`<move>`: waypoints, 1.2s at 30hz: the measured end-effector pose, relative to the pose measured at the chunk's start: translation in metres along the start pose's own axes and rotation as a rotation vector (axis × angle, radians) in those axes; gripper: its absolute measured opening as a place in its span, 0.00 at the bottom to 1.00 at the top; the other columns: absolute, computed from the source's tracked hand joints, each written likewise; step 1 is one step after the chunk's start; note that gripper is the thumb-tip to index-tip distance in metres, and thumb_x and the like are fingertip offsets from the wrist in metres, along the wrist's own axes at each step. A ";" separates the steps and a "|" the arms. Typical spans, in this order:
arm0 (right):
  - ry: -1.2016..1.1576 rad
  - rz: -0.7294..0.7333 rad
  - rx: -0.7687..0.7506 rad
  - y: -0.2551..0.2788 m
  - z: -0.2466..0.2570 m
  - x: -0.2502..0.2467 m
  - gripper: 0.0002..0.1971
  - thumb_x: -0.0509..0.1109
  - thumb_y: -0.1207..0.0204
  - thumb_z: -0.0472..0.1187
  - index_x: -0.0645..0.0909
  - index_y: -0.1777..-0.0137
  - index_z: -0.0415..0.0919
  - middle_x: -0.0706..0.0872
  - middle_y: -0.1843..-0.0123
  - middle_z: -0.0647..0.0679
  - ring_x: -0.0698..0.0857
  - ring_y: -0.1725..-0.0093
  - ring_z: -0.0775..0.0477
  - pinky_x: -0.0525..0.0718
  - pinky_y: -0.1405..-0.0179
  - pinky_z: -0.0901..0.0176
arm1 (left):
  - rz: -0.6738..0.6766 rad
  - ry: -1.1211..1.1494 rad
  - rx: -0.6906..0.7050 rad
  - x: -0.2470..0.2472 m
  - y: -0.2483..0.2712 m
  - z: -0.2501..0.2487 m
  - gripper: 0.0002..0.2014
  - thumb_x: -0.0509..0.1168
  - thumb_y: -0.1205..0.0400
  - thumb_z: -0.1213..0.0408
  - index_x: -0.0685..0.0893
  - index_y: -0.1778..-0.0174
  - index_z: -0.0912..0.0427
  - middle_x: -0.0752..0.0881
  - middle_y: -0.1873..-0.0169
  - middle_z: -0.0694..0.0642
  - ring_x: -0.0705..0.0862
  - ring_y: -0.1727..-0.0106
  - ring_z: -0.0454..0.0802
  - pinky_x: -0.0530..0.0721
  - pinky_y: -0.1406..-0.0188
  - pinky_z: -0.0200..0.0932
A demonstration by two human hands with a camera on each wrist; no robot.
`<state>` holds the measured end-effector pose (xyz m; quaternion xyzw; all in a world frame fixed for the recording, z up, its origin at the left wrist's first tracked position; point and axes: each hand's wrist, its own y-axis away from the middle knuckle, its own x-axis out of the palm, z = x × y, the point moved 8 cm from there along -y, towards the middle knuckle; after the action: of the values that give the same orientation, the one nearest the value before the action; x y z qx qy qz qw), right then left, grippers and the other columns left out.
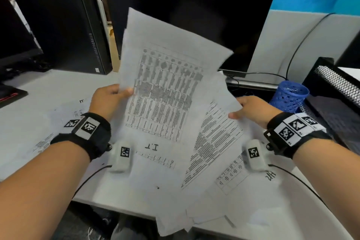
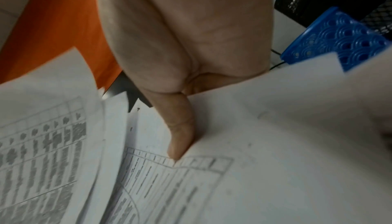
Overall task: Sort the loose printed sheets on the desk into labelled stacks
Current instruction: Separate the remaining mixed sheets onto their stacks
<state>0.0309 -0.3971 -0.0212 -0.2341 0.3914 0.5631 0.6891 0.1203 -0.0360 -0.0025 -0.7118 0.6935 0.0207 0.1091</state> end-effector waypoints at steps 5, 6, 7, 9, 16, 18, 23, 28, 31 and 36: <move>-0.057 -0.058 0.010 0.010 -0.006 -0.029 0.14 0.75 0.27 0.36 0.86 0.41 0.41 0.88 0.46 0.48 0.85 0.49 0.49 0.76 0.46 0.59 | -0.068 0.050 0.136 -0.023 0.008 -0.019 0.14 0.64 0.18 0.74 0.77 0.38 0.78 0.89 0.61 0.53 0.81 0.75 0.27 0.77 0.67 0.18; -0.060 -0.067 0.009 0.011 -0.006 -0.034 0.13 0.75 0.27 0.35 0.86 0.42 0.41 0.88 0.47 0.49 0.84 0.52 0.51 0.76 0.49 0.60 | -0.066 0.065 0.141 -0.029 0.006 -0.020 0.18 0.64 0.19 0.75 0.76 0.32 0.70 0.88 0.54 0.54 0.83 0.71 0.27 0.81 0.59 0.23; -0.068 -0.080 0.013 0.011 -0.007 -0.038 0.13 0.75 0.27 0.36 0.86 0.42 0.42 0.88 0.48 0.50 0.84 0.53 0.52 0.76 0.48 0.59 | -0.067 0.072 0.138 -0.036 0.004 -0.020 0.21 0.64 0.19 0.76 0.74 0.29 0.60 0.88 0.50 0.55 0.86 0.65 0.29 0.83 0.58 0.27; -0.091 -0.104 0.038 0.012 -0.009 -0.044 0.13 0.76 0.28 0.37 0.86 0.44 0.43 0.89 0.48 0.50 0.86 0.50 0.49 0.78 0.42 0.53 | -0.060 0.006 0.129 -0.051 -0.001 -0.016 0.27 0.65 0.19 0.74 0.69 0.27 0.49 0.87 0.48 0.48 0.86 0.56 0.36 0.83 0.56 0.29; -0.127 -0.120 0.021 0.013 -0.004 -0.045 0.08 0.77 0.28 0.39 0.87 0.49 0.46 0.90 0.51 0.48 0.88 0.50 0.45 0.82 0.38 0.46 | 0.046 -0.101 0.015 -0.053 0.000 0.005 0.11 0.65 0.18 0.67 0.84 0.41 0.55 0.90 0.60 0.44 0.87 0.63 0.36 0.81 0.62 0.32; -0.120 -0.111 -0.001 0.011 0.005 -0.042 0.08 0.76 0.27 0.40 0.87 0.49 0.47 0.90 0.51 0.49 0.88 0.51 0.47 0.82 0.42 0.50 | 0.098 -0.106 0.019 -0.037 0.001 0.002 0.10 0.65 0.18 0.67 0.85 0.42 0.56 0.90 0.55 0.50 0.88 0.61 0.39 0.81 0.61 0.32; -0.103 -0.095 -0.047 0.007 0.025 -0.034 0.08 0.75 0.26 0.41 0.88 0.48 0.50 0.90 0.54 0.53 0.87 0.56 0.52 0.83 0.50 0.56 | 0.227 -0.229 0.020 0.009 -0.001 0.001 0.12 0.66 0.18 0.62 0.83 0.39 0.50 0.87 0.46 0.50 0.84 0.45 0.52 0.77 0.45 0.45; 0.007 -0.085 -0.152 0.007 0.044 -0.030 0.15 0.64 0.21 0.31 0.83 0.63 0.51 0.84 0.65 0.57 0.79 0.66 0.61 0.75 0.73 0.77 | 0.351 -0.330 0.043 0.053 0.002 0.005 0.16 0.60 0.14 0.62 0.77 0.30 0.52 0.83 0.40 0.48 0.80 0.36 0.50 0.71 0.41 0.43; 0.001 -0.073 -0.165 0.006 0.045 -0.025 0.17 0.66 0.22 0.31 0.80 0.69 0.51 0.82 0.69 0.56 0.77 0.69 0.59 0.76 0.72 0.70 | 0.438 -0.404 0.072 0.077 0.012 0.008 0.18 0.61 0.15 0.61 0.74 0.28 0.50 0.80 0.39 0.45 0.78 0.39 0.46 0.71 0.43 0.41; -0.092 -0.069 -0.144 0.001 0.031 -0.017 0.10 0.72 0.24 0.36 0.85 0.66 0.48 0.85 0.67 0.53 0.80 0.68 0.56 0.77 0.77 0.74 | 0.420 -0.462 0.129 0.087 0.016 0.014 0.15 0.68 0.20 0.64 0.74 0.40 0.48 0.83 0.43 0.48 0.82 0.43 0.47 0.78 0.42 0.44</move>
<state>0.0375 -0.3828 0.0105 -0.2703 0.3094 0.5761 0.7066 0.1093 -0.1194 -0.0334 -0.5211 0.7821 0.1597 0.3021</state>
